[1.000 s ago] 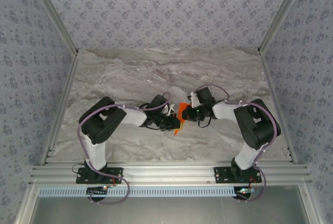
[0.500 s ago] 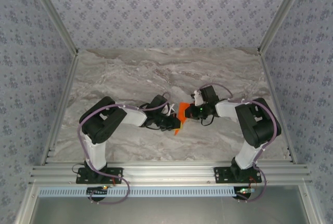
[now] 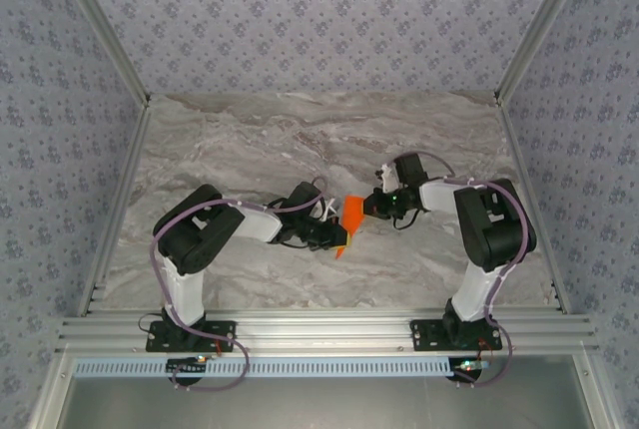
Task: Fold a paper plane with a square sheet of paper (fold left side to right side)
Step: Fold the wing for the fifth time at the center of the table.
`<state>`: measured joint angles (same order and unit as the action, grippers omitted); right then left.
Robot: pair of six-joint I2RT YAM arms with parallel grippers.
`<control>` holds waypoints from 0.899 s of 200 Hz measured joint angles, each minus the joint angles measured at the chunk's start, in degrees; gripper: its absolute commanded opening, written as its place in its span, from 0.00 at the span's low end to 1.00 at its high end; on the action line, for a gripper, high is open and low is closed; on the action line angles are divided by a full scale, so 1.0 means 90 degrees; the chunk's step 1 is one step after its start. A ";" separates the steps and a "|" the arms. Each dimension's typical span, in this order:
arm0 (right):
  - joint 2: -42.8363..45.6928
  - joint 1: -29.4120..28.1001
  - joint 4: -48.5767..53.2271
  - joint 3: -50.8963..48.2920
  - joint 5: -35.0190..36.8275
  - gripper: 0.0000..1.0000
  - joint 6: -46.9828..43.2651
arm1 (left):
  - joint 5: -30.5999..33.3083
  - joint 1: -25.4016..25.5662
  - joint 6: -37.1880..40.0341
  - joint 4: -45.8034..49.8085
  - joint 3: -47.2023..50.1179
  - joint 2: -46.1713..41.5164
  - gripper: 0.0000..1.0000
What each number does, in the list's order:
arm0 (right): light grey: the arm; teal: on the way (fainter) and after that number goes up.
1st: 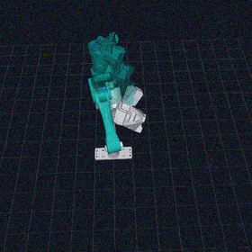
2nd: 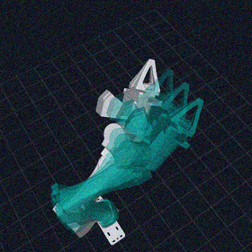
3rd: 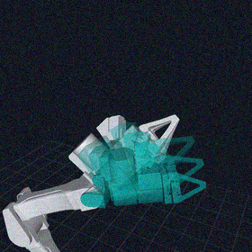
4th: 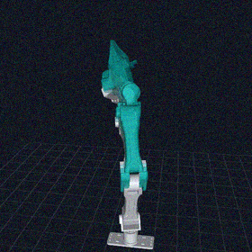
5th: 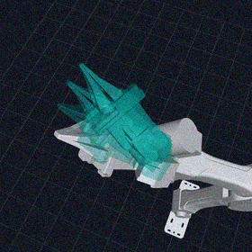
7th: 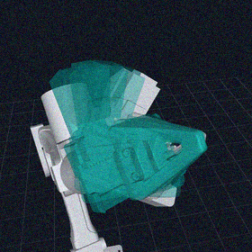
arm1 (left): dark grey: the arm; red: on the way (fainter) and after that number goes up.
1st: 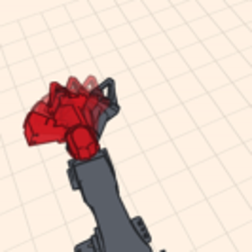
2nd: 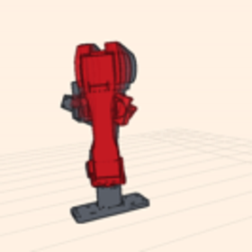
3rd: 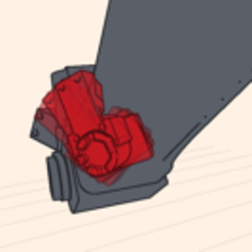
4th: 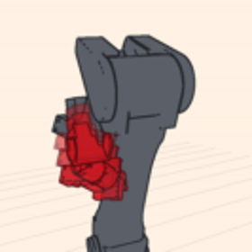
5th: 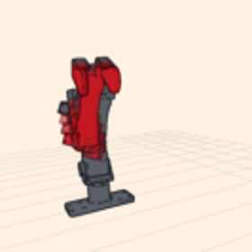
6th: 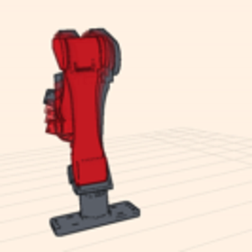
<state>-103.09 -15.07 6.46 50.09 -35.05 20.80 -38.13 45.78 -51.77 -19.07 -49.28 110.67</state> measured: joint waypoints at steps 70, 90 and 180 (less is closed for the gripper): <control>-0.0425 0.0520 0.0386 0.0563 -0.0233 0.03 -0.0158 | 0.0007 0.0000 -0.0002 -0.0046 0.0000 0.0007 0.00; -0.0546 0.0631 0.0554 0.0772 -0.0250 0.03 -0.0226 | 0.0007 0.0000 -0.0005 -0.0049 0.0000 0.0007 0.00; -0.0510 0.1377 0.0622 0.1311 0.0648 0.03 -0.0415 | 0.0005 0.0000 -0.0024 -0.0049 0.0000 0.0007 0.00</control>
<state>-107.68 -2.68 12.05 61.89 -29.21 17.06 -38.09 45.78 -51.99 -19.51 -49.28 110.74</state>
